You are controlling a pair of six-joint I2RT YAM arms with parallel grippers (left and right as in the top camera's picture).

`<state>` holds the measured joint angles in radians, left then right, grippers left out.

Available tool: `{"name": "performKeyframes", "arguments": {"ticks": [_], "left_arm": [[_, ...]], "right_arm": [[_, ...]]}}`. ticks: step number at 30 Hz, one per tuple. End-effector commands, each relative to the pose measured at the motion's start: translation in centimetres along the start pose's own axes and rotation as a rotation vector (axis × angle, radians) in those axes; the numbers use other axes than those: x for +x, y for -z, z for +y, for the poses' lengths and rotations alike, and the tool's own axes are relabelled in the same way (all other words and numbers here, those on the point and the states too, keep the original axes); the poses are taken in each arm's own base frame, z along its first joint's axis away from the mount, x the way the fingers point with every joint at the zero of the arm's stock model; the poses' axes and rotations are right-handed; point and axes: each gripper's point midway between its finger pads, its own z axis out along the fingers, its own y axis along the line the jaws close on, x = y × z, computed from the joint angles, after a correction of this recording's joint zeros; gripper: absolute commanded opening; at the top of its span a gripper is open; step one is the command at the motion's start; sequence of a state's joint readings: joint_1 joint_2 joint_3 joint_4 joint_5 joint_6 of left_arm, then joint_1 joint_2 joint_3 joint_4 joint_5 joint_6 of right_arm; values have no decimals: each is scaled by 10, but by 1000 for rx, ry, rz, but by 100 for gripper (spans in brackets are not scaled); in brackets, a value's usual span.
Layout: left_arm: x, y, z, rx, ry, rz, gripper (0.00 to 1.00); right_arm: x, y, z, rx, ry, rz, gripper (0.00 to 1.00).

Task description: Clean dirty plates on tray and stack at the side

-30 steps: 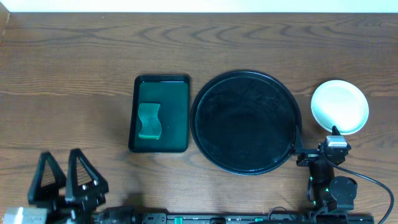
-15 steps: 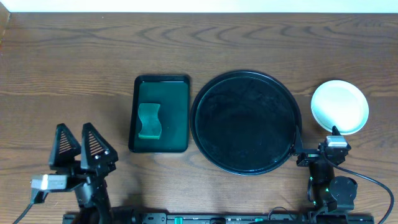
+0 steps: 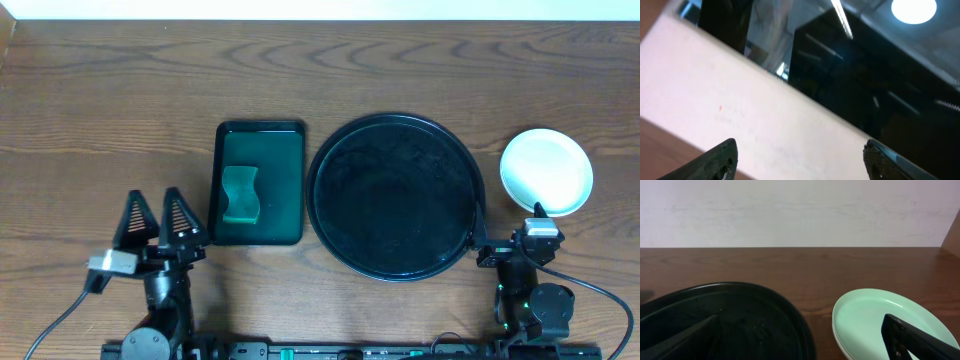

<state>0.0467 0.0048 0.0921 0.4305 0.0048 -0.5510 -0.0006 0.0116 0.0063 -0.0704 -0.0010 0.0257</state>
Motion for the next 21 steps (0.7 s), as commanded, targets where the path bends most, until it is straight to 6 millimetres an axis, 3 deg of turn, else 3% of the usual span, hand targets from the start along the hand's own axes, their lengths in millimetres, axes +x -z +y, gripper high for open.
{"name": "performKeyframes", "arguments": {"ticks": [1,15,21], "left_arm": [[14,1,3,11,12,34,81],[63,9,36,-91,-6,188,80],[104,25,66,-208,-62,371,81]], "right_arm": [[0,0,3,-13,1,-1,99],[0,0,3,-13,1,-1,99],[0,0,3,-13,1,-1,99]]}}
